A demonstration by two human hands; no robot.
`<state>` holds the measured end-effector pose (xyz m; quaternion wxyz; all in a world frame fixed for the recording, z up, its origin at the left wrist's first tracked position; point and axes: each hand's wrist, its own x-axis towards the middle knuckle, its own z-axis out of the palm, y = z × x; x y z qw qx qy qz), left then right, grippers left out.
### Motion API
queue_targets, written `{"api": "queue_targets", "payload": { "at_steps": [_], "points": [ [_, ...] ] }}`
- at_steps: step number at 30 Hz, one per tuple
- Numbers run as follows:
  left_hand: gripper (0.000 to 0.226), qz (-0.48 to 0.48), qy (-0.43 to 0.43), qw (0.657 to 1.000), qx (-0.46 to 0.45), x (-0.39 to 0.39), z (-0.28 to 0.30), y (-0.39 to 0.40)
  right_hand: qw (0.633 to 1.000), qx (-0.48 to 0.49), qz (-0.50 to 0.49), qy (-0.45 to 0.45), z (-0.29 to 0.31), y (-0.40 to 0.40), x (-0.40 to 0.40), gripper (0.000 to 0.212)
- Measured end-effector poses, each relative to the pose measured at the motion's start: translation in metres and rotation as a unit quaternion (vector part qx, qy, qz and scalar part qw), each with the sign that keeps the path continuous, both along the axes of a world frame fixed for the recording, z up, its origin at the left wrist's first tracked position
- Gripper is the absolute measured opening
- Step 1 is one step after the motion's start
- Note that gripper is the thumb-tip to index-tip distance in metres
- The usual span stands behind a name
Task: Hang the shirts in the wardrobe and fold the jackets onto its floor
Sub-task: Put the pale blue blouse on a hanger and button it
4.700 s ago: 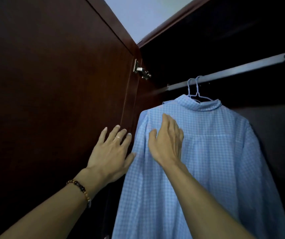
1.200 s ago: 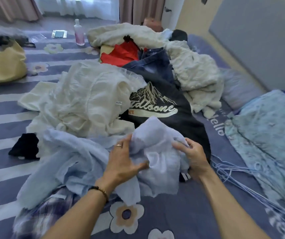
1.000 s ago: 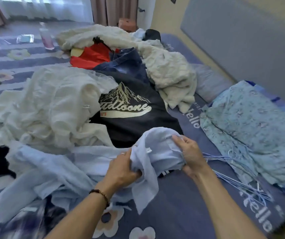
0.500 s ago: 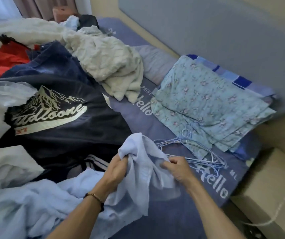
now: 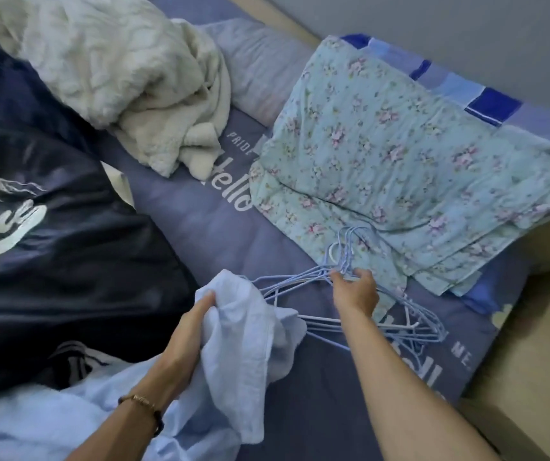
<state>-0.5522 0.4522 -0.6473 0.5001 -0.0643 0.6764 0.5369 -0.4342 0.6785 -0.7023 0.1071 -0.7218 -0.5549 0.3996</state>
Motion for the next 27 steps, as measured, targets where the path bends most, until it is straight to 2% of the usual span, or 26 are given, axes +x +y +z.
{"api": "queue_targets", "payload": {
  "at_steps": [2,3,6,9,12,14,17,19,23,27],
  "points": [
    [0.059,0.003,-0.001,1.0,0.006,0.0,-0.003,0.004,0.998,0.046,-0.014,-0.029,0.002,0.008,0.0,0.022],
    [0.066,0.003,-0.009,1.0,0.011,-0.001,0.0,0.006,0.998,0.048,-0.023,-0.026,0.007,0.009,0.0,0.016],
    [0.072,0.002,-0.023,0.999,0.025,-0.001,0.021,0.012,0.997,0.035,-0.07,0.009,0.017,0.004,0.007,0.012],
    [0.057,0.0,0.01,1.0,0.023,-0.001,0.055,0.019,0.995,0.074,-0.072,0.0,0.058,-0.013,0.019,0.014],
    [0.047,-0.053,0.071,0.996,0.025,0.005,0.092,0.021,0.995,0.089,0.0,-0.045,0.099,-0.027,0.041,0.019],
    [0.044,-0.096,0.127,0.987,0.021,0.008,0.11,0.018,0.99,0.08,0.082,-0.086,0.117,-0.033,0.054,0.024],
    [0.042,-0.122,0.162,0.979,0.015,0.02,0.133,0.009,0.952,0.067,0.223,-0.201,0.154,-0.042,0.082,0.024],
    [0.043,-0.131,0.182,0.974,0.014,0.035,0.145,0.001,0.931,0.082,0.252,-0.252,0.176,-0.05,0.102,0.025],
    [0.057,-0.171,0.212,0.961,0.036,0.06,0.157,-0.008,0.908,0.116,0.279,-0.291,0.203,-0.06,0.129,0.028],
    [0.046,-0.2,0.235,0.949,0.07,0.085,0.175,0.0,0.891,0.133,0.295,-0.318,0.231,-0.065,0.15,0.027]
  ]
}}
